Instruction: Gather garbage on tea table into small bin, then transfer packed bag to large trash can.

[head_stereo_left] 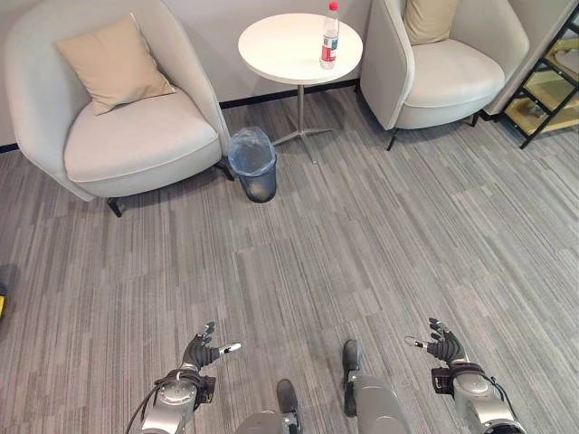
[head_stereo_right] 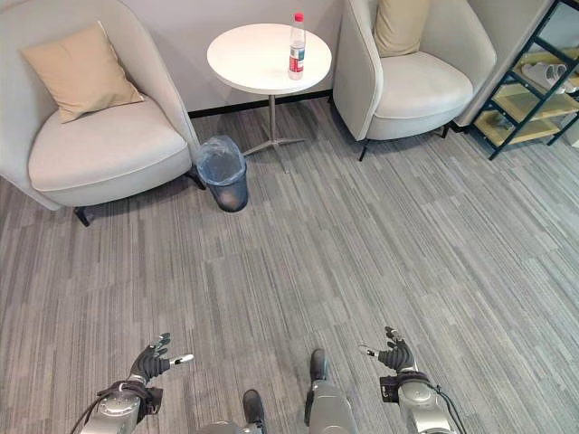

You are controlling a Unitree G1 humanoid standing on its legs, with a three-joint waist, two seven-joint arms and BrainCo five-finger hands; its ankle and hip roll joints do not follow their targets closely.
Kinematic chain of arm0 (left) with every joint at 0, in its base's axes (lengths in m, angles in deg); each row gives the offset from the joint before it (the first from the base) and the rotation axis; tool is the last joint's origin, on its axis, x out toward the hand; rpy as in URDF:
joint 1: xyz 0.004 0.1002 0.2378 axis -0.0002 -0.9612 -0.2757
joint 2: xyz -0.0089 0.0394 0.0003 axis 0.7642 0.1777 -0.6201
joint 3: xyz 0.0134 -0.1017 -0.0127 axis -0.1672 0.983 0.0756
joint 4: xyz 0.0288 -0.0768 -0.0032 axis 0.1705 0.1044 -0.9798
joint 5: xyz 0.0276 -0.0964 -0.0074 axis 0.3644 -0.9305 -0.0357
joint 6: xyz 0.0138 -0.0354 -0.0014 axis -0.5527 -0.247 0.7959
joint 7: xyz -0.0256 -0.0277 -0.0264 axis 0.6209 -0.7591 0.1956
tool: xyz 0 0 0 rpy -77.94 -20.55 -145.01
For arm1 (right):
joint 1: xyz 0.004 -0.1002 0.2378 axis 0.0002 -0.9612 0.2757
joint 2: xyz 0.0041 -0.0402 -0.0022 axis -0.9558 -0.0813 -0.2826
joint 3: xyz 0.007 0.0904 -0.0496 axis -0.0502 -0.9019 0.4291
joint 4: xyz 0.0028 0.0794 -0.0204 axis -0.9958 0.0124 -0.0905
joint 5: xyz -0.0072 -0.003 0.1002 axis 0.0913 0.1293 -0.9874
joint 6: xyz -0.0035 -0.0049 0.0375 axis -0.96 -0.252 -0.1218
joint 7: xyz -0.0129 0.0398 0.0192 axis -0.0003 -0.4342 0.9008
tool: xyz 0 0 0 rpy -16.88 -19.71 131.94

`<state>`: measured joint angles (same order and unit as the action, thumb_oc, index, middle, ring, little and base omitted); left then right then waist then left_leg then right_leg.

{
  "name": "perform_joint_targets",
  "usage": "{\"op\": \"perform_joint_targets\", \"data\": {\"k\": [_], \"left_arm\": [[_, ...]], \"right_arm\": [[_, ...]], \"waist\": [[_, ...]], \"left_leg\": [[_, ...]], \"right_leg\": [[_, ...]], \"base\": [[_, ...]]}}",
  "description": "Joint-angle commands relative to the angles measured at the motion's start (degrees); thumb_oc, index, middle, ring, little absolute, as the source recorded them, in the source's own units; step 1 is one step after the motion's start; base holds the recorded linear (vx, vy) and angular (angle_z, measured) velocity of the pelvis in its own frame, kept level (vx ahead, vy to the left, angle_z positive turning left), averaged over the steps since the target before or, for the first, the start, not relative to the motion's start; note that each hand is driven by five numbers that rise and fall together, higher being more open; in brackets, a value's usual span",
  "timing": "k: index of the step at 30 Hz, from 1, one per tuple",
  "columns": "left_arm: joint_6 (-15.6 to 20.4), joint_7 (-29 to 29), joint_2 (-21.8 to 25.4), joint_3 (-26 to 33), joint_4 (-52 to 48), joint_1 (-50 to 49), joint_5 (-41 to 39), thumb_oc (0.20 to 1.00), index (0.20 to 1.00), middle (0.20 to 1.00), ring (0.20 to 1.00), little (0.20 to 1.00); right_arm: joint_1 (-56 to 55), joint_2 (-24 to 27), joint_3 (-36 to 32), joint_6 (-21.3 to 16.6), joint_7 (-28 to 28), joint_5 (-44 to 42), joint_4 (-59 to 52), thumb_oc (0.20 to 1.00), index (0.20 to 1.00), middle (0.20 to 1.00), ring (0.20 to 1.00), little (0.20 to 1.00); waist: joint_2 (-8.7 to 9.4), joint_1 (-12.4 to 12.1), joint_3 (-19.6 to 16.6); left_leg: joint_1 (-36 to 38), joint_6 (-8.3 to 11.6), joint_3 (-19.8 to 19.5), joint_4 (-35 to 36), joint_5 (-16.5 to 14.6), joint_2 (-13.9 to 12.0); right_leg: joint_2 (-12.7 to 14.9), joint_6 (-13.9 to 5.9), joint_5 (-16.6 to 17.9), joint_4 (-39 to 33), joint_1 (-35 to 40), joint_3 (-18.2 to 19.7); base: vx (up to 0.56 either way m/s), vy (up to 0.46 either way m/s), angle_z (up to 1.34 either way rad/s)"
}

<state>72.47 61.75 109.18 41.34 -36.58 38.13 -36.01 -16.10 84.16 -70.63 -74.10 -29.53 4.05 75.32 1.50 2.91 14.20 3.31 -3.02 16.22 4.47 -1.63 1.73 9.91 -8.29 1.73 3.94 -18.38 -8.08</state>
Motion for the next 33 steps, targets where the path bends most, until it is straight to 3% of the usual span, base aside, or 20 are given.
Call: {"op": "perform_joint_targets", "data": {"k": [1,5,7,9,11,12,16,17,20,23,25,26,29,32,33], "left_arm": [[2.4,1.2,1.7,0.9,-2.5,-0.1,-0.9,1.000,1.000,1.000,1.000,1.000],[2.3,0.5,0.4,0.3,-2.2,-0.5,-0.6,1.000,1.000,1.000,1.000,1.000],[2.2,-0.1,0.1,-0.4,-2.5,0.0,-0.6,1.000,1.000,1.000,1.000,1.000],[2.1,-0.6,-0.1,-1.1,-2.8,0.4,-0.8,1.000,1.000,1.000,1.000,1.000],[1.9,-0.7,-0.3,-2.2,-2.5,1.6,-0.9,1.000,1.000,1.000,1.000,1.000],[1.8,-0.5,-0.4,-2.5,-2.4,2.0,-0.8,1.000,1.000,1.000,1.000,1.000],[1.6,-0.9,-0.5,-3.2,-2.6,2.2,-0.6,1.000,1.000,1.000,1.000,1.000],[1.5,-0.9,-0.6,-3.4,-2.9,2.1,-0.5,1.000,1.000,1.000,1.000,1.000],[1.4,-0.5,-0.6,-3.1,-3.3,1.7,-0.9,1.000,1.000,1.000,1.000,1.000],[1.3,-0.3,-0.5,-2.6,-4.3,0.8,-1.1,1.000,1.000,1.000,1.000,1.000],[1.3,-0.6,-0.4,-1.9,-4.4,0.0,-1.0,1.000,1.000,1.000,1.000,1.000],[1.2,-0.7,-0.2,-1.5,-4.6,-1.1,-1.0,1.000,1.000,1.000,1.000,1.000],[1.3,-0.5,1.1,-0.9,-4.3,-1.0,-1.2,1.000,1.000,1.000,1.000,1.000],[1.3,-0.4,1.6,-0.7,-4.1,-0.9,-1.1,1.000,1.000,1.000,1.000,1.000],[1.5,0.1,2.2,-0.2,-3.9,-0.8,-0.9,1.000,1.000,1.000,1.000,1.000]], "right_arm": [[-0.3,1.6,-0.4,-1.2,-0.2,-0.7,-1.5,1.000,1.000,1.000,1.000,1.000],[-1.7,2.3,-1.7,-2.0,-0.2,-0.8,-2.0,1.000,1.000,1.000,1.000,1.000],[-2.4,2.9,-2.4,-2.5,0.0,-1.3,-2.6,1.000,1.000,1.000,1.000,1.000],[-2.5,3.4,-2.7,-3.0,-0.1,-2.2,-2.5,1.000,1.000,1.000,1.000,1.000],[-2.0,4.2,-2.9,-2.6,-0.3,-3.0,-2.0,1.000,1.000,1.000,1.000,1.000],[-1.6,4.4,-2.8,-2.6,-0.4,-3.3,-1.4,1.000,1.000,1.000,1.000,1.000],[-2.1,4.7,-3.5,-2.5,-0.5,-3.9,-0.9,1.000,1.000,1.000,1.000,1.000],[-2.1,4.8,-3.5,-2.5,-0.6,-4.1,-0.9,1.000,1.000,1.000,1.000,1.000],[-2.0,4.2,-3.1,-2.4,-1.2,-4.1,0.5,1.000,1.000,1.000,1.000,1.000],[-2.4,3.7,-3.1,-2.0,-1.5,-3.7,1.0,1.000,1.000,1.000,1.000,1.000],[-2.6,3.3,-3.1,-1.8,-1.0,-2.9,1.2,1.000,1.000,1.000,1.000,1.000],[-2.7,2.9,-3.1,-1.6,-0.9,-2.2,1.1,1.000,1.000,1.000,1.000,1.000],[-1.8,1.4,-1.8,-1.4,0.2,-1.7,0.1,1.000,1.000,1.000,1.000,1.000],[-1.1,1.1,-1.3,-1.3,0.4,-1.6,-0.7,1.000,1.000,1.000,1.000,1.000],[-0.4,0.9,-1.1,-1.5,0.6,-1.7,-1.3,1.000,1.000,1.000,1.000,1.000]], "waist": [[-0.13,1.0,-1.7],[-1.12,2.0,-3.2],[-2.11,2.6,-3.5],[-2.16,3.0,-3.5],[-1.55,2.7,-2.4],[-1.19,2.4,-2.0],[-0.21,1.9,-1.7],[0.01,1.3,-1.4],[-0.28,-0.7,-1.3],[-0.33,-1.8,-1.5],[-0.55,-2.3,-2.3],[0.07,-2.8,-2.8],[2.50,-3.7,-4.5],[2.49,-3.9,-4.7],[2.18,-3.9,-4.5]], "left_leg": [[4.2,3.21,-9.4,-5.6,-10.2,-0.3],[5.4,5.35,-10.3,-7.4,-10.7,-2.5],[3.9,8.20,-10.6,-12.8,-6.5,-5.1],[1.3,9.34,-10.0,-18.7,-2.6,-6.9],[-3.0,8.96,-9.3,-26.1,-0.1,-8.2],[-5.0,8.44,-9.5,-26.6,-1.3,-7.7],[-9.1,7.38,-7.1,-21.5,-3.9,-7.7],[-11.4,7.39,-7.4,-19.4,-3.0,-7.6],[-17.3,9.12,-9.7,-8.5,5.1,-7.4],[-19.8,9.48,-8.5,-4.2,6.9,-7.3],[-19.2,9.36,-7.6,-4.9,7.9,-7.8],[-19.2,8.69,-7.3,-7.5,7.9,-7.5],[-18.1,5.91,-4.7,-12.7,2.4,-5.4],[-17.3,4.48,-4.2,-13.5,0.3,-4.5],[-15.9,3.15,-4.1,-13.7,-1.5,-3.4]], "right_leg": [[-1.4,-0.98,-0.1,0.8,2.7,-1.4],[-1.9,1.08,-0.6,2.3,4.5,-2.2],[-3.6,2.97,-2.6,2.1,7.0,-2.9],[-4.5,4.73,-4.0,1.3,9.0,-3.4],[-5.6,6.49,-6.6,0.4,12.2,-2.8],[-5.5,6.62,-7.0,0.1,12.9,-2.6],[-5.0,6.06,-8.4,-1.6,15.6,-3.1],[-5.2,6.06,-8.8,-2.0,16.6,-2.9],[-7.0,5.49,-10.3,-3.5,20.2,-1.9],[-7.3,4.86,-12.2,-3.4,23.6,-0.4],[-7.5,4.42,-13.2,-3.3,26.0,1.1],[-6.1,3.91,-13.4,-2.9,27.9,2.2],[-1.4,0.63,-10.9,2.2,26.5,4.5],[-0.5,-0.18,-9.0,6.6,24.3,5.3],[0.3,-0.93,-6.1,11.3,21.3,5.6]], "base": [[0.32,-0.183,0.03],[0.31,-0.218,0.62],[0.25,-0.275,0.46],[0.20,-0.255,0.35],[0.26,-0.290,-0.01],[0.24,-0.217,0.12],[0.17,-0.064,0.05],[0.28,-0.034,-0.01],[0.36,-0.006,-0.02],[0.32,0.058,-0.18],[0.57,0.209,-0.42],[0.82,0.345,-0.80],[0.52,0.262,-0.84],[0.24,0.173,-0.22],[0.27,0.219,-0.11]]}}
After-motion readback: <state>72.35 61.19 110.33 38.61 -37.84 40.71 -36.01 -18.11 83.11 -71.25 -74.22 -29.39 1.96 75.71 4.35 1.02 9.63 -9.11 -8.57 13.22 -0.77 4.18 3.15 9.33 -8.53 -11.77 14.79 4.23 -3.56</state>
